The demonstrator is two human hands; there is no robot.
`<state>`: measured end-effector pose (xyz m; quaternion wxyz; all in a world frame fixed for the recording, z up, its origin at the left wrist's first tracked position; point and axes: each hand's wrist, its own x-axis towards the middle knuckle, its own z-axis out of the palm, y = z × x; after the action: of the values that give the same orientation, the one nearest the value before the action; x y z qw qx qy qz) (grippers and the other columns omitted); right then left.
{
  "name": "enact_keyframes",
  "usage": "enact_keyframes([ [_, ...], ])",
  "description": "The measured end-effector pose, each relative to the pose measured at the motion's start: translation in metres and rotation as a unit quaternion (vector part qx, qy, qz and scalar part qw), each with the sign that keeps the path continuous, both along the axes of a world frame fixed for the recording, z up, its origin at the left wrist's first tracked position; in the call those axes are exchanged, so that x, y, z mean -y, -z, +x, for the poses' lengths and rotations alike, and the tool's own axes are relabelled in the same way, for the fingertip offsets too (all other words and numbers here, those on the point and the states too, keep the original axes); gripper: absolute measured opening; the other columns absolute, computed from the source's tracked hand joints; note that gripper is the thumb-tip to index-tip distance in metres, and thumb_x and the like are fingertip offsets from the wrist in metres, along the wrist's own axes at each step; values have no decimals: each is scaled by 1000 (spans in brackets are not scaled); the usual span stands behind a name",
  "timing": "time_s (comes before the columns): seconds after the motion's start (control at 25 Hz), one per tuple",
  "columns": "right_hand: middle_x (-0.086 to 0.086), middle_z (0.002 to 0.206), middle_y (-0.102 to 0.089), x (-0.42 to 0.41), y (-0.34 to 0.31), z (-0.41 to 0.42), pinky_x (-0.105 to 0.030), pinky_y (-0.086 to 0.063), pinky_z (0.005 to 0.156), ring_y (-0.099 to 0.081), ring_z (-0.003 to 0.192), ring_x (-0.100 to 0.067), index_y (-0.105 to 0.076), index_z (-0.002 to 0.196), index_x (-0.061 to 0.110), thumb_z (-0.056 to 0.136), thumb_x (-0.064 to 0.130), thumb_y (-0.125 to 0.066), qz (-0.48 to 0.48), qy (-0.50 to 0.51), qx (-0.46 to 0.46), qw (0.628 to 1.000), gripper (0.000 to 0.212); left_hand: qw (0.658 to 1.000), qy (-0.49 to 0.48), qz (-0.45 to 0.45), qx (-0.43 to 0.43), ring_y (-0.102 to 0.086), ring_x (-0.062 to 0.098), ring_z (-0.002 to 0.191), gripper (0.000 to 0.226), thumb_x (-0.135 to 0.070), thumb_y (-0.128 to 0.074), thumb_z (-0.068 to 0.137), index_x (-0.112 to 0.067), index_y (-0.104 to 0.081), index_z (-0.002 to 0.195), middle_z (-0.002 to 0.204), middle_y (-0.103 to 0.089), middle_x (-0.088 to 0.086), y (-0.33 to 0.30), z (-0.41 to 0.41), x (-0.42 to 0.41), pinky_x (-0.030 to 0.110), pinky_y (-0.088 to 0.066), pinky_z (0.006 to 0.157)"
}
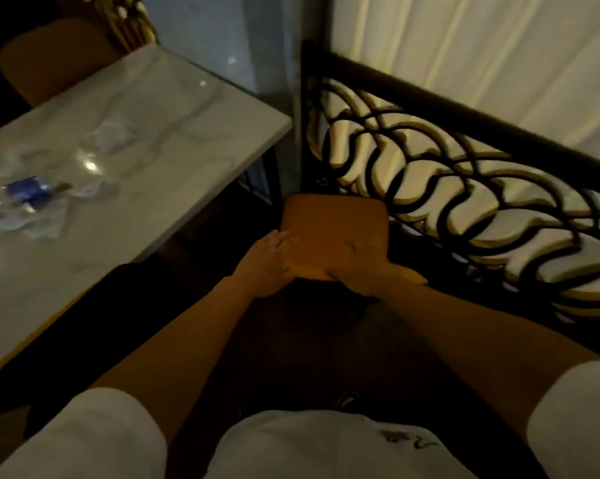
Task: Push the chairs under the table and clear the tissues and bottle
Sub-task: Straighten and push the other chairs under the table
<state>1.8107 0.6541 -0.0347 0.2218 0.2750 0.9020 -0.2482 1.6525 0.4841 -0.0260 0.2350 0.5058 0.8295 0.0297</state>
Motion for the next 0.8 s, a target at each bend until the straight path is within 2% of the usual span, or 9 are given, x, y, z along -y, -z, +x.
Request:
enact_keyframes([
  [0.08,-4,151,-38,-18,10,24,-51,-32,109,-38,136,-34,-39,144,28,72,94,-16,-48,-5,3,999,101,997,44,-58,26,-38,32,136,55,-44,-46,97,-19,-37,145,155,-33,14,1,13,-28,43,-31,116],
  [0.12,0,147,-43,-24,13,34,-46,-36,104,-43,132,-30,-40,143,31,72,94,-21,-47,-20,10,999,96,994,54,-83,54,-48,29,122,50,-50,-43,95,-20,-43,136,147,-43,13,4,17,-36,44,-40,108],
  [0.2,5,141,-48,-34,12,42,-40,-41,96,-50,124,-25,-39,142,36,70,93,-40,-37,-75,24,996,92,987,55,-119,96,-54,26,114,73,-73,-46,85,-27,-38,142,138,-50,3,11,16,-42,45,-47,98],
  [0.28,5,137,-52,-39,15,41,-40,-47,94,-55,118,-24,-39,140,39,70,83,-57,-11,-118,29,993,85,980,124,-143,53,-54,24,114,89,-91,-47,68,-37,-39,139,131,-54,-3,19,11,-42,45,-48,96],
  [0.4,4,133,-55,-37,27,34,-46,-51,95,-58,113,-23,-40,137,40,76,62,-63,-13,-124,28,992,69,970,215,-110,-43,-55,27,109,65,-71,-57,76,-38,-48,131,118,-60,-3,34,2,-39,48,-45,97],
  [0.48,6,133,-55,-34,30,33,-49,-49,98,-57,115,-23,-41,135,43,73,66,-60,5,-130,41,991,69,967,228,-84,-78,-56,26,102,52,-61,-54,77,-40,-51,125,109,-61,-5,42,-1,-38,48,-46,93],
  [0.6,2,133,-55,-37,31,35,-50,-46,101,-54,117,-25,-41,137,37,76,68,-56,43,-168,32,984,70,975,200,-72,-62,-58,20,84,45,-64,-53,72,-44,-53,112,94,-61,-8,47,2,-37,41,-52,77],
  [0.68,-2,135,-54,-39,29,37,-48,-47,100,-54,118,-27,-40,140,30,82,62,-58,35,-170,28,985,69,978,182,-82,-64,-60,21,85,51,-66,-56,70,-43,-54,115,96,-62,-7,49,3,-37,40,-54,72],
  [0.8,-6,128,-57,-40,27,39,-47,-50,94,-57,111,-29,-42,139,22,88,55,-58,31,-179,-8,983,62,986,125,-91,-57,-61,25,99,54,-57,-66,75,-41,-55,125,109,-61,-4,45,11,-38,44,-56,77],
])
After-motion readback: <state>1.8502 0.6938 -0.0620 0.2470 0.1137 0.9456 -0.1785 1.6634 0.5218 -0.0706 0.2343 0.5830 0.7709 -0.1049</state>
